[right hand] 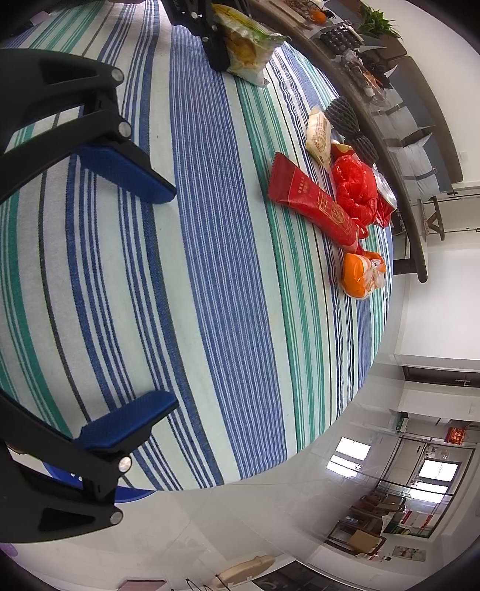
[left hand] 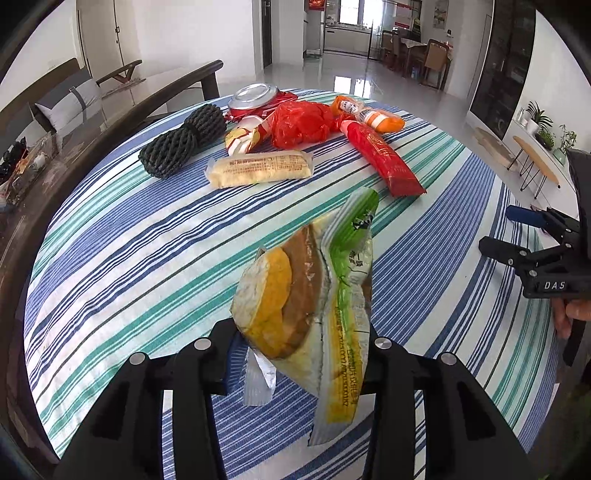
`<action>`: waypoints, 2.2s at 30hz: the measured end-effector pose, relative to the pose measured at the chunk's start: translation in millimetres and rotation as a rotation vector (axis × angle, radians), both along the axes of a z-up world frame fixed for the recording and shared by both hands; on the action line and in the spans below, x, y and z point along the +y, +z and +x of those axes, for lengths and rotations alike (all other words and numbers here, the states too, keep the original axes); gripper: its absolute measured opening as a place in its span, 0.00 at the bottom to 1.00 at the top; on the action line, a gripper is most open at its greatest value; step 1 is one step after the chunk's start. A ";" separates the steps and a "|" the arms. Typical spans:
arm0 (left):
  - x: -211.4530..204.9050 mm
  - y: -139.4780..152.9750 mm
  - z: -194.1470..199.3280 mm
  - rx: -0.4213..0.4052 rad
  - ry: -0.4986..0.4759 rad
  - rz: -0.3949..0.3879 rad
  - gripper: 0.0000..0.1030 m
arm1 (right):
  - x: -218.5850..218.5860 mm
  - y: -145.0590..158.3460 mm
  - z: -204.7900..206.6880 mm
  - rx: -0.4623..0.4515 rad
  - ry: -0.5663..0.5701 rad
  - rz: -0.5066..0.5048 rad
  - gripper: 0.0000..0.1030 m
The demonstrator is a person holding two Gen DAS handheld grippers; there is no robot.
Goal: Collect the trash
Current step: 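Grasp the yellow-green bread bag with the left tool and lift it, then grasp the red sausage stick with the right tool while the left tool holds the bread bag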
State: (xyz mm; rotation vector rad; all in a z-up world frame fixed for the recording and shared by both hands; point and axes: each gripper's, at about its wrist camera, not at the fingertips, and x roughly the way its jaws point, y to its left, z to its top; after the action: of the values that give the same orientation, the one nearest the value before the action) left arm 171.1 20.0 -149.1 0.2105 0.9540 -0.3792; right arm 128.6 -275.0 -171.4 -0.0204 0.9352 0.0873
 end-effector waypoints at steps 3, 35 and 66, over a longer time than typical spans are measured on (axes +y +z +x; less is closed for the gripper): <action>5.6 -3.4 -3.3 -0.013 0.022 0.006 0.71 | -0.3 0.1 -0.1 0.000 -0.001 0.001 0.96; 15.6 -13.4 -2.0 0.002 0.042 -0.017 0.95 | 86.7 19.2 57.2 0.079 0.207 -0.028 0.29; 44.8 1.8 -9.8 0.054 -0.051 -0.243 0.95 | 38.8 38.1 -22.7 0.114 0.206 0.152 0.70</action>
State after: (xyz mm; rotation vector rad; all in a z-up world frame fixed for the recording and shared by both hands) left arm 161.3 64.7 -147.2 0.0033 0.9482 -0.5458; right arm 106.0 -236.2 -133.3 0.0296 1.0368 0.3532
